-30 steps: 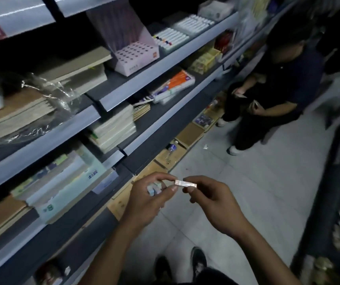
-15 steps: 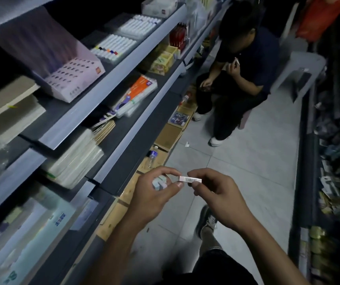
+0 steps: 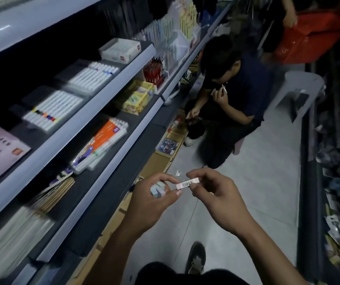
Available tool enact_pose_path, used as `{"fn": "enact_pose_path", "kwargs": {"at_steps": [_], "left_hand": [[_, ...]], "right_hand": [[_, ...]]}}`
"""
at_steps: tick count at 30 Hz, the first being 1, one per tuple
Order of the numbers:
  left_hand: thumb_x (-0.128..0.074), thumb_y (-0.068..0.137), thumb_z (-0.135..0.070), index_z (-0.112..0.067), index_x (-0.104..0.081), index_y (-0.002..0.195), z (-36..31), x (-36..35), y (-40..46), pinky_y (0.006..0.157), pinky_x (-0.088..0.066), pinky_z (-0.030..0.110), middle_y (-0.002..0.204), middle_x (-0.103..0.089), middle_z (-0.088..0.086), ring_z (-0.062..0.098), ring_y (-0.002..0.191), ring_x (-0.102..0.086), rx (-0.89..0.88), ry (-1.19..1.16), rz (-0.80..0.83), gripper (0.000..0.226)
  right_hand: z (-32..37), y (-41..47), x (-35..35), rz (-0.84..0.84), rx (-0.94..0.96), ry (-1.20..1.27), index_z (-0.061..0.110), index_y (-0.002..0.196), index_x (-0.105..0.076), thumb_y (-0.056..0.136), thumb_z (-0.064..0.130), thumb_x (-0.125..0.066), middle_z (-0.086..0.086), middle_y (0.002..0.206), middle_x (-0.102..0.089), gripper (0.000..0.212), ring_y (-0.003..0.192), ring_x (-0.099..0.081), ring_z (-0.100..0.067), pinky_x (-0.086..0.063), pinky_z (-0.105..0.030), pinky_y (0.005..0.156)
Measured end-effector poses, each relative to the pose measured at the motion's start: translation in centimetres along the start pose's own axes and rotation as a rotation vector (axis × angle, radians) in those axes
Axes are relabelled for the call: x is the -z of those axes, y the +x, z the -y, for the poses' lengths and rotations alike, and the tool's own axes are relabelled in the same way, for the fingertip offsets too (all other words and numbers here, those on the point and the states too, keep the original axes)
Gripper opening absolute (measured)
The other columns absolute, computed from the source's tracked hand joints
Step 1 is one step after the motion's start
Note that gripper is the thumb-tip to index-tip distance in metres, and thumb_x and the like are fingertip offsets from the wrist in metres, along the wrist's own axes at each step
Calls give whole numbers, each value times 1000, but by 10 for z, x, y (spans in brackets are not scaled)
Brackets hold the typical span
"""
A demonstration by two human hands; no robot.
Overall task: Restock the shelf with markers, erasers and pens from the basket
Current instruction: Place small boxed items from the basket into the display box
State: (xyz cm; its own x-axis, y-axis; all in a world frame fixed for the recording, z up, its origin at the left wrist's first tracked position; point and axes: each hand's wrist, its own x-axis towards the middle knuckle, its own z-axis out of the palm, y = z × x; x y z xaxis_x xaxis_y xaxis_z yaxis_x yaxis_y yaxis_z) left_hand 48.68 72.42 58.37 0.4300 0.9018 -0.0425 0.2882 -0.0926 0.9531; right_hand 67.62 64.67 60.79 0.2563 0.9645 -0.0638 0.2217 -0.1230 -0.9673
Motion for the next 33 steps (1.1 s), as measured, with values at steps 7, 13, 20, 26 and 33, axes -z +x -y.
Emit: {"fn": "enact_pose_path", "kwargs": {"at_steps": [7,13,20,26,33], "left_hand": [[-86,85,-27,-37,-72,93,-28,-38,95,66,-52,11,94,-74,-15,8,88,-69,16,65,-21,19],[-87,84,-20,-31,-69,88,-27,-52,186,67,-51,11,89,-72,-15,7,88,-69,17,72,-27,21],[-86,70,-42,-35,-62,85,-21,-47,309,60,-49,19,80,-69,-13,5,71,-64,-18,62,-32,29],[-82,70,-45,-33,-61,85,-28,-26,400,56,-49,18,77,-70,-15,0,66,-64,-60,63,-25,29],[-80,72,-45,-32,-56,77,-37,-15,460,57,-48,31,67,-64,-10,7,62,-58,-37,17,-39,27]], "right_hand": [[-3,87,51,-31,-13,54,35,106,-73,97,15,-67,-1,79,-65,23,75,-62,-22,-54,-45,69],[-14,172,70,-48,-38,105,37,113,-70,98,15,-66,-4,81,-62,27,79,-63,-26,-57,-49,74],[-6,295,81,-97,-70,251,28,113,-67,93,0,-69,-2,84,-68,35,81,-66,-24,-58,-43,76],[17,385,83,-93,-8,190,27,108,-70,96,4,-67,-3,89,-70,27,81,-67,-21,-54,-22,70],[31,456,83,32,31,231,22,115,-71,91,-5,-69,-2,97,-73,37,95,-70,-20,-58,-29,85]]}}
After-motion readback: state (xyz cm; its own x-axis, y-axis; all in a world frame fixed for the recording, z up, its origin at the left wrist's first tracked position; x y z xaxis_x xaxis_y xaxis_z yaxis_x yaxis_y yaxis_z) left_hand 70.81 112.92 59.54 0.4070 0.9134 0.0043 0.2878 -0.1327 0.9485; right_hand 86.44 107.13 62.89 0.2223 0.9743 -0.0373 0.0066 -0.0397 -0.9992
